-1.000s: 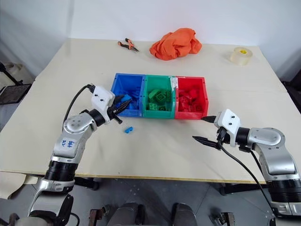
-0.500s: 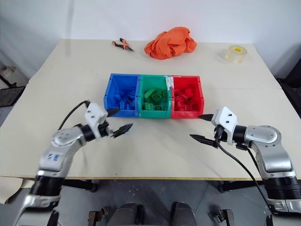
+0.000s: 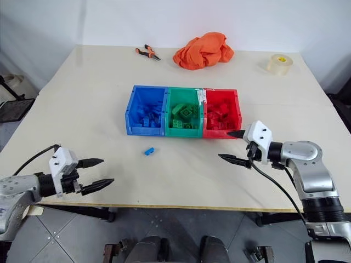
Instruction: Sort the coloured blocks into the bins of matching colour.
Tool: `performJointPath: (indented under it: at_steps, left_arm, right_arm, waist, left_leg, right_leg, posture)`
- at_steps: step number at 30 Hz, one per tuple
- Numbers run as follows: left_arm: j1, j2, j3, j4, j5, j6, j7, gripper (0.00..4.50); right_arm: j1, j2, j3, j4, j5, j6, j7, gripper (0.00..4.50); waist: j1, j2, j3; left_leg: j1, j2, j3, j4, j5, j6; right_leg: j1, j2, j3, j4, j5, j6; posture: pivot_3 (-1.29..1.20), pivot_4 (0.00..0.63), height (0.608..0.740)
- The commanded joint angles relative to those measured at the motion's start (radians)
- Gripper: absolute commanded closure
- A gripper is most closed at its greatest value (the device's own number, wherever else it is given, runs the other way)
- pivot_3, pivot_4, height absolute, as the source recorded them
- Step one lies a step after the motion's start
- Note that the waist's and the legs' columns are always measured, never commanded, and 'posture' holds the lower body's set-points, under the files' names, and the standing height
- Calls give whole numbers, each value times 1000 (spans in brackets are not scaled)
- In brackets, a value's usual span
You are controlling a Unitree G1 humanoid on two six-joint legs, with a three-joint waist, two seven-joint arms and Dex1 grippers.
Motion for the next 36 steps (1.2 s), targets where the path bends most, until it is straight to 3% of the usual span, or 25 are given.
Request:
performJointPath:
  at_steps: [1,8,15,18,28,36]
  left_arm:
    - [-94,-54,-79,55,59,-48,49,86]
    - [-296,-200,-243,314,216,-191,120,86]
    - [-387,-280,-292,421,248,-246,117,86]
    - [-403,-294,-305,440,255,-246,103,705]
    - [-394,-255,-256,272,211,-156,117,3890]
    - [-506,-260,-177,182,172,-75,186,3970]
  right_arm:
    - [-12,-3,-10,-6,3,-18,2,309]
    - [9,-7,-25,-36,12,-5,-19,309]
    - [54,-20,-50,-82,21,13,-43,309]
    - [71,-21,-58,-100,24,20,-53,309]
    - [93,-21,-71,-116,23,24,-66,309]
    - [80,-9,-61,-100,19,10,-70,309]
  waist:
    - [1,0,0]
    - [7,-1,0]
    - [10,-1,-1]
    - [11,-1,-1]
    - [8,-1,-1]
    - [11,-1,-1]
  left_leg:
    - [0,0,0,0,0,0]
    - [1,0,5,0,0,0]
    - [1,0,6,1,0,0]
    - [1,0,6,1,0,1]
    - [1,0,6,2,0,1]
    - [0,0,5,2,0,1]
  right_leg:
    - [0,1,0,1,0,0]
    - [-1,3,-6,2,0,0]
    - [-1,3,-5,2,0,1]
    - [-1,3,-5,2,1,1]
    - [-1,4,-5,2,1,1]
    - [-1,3,-5,1,1,1]
  posture:
    - [0,150,740]
    - [0,150,740]
    - [0,150,740]
    - [0,150,740]
    - [0,150,740]
    - [0,150,740]
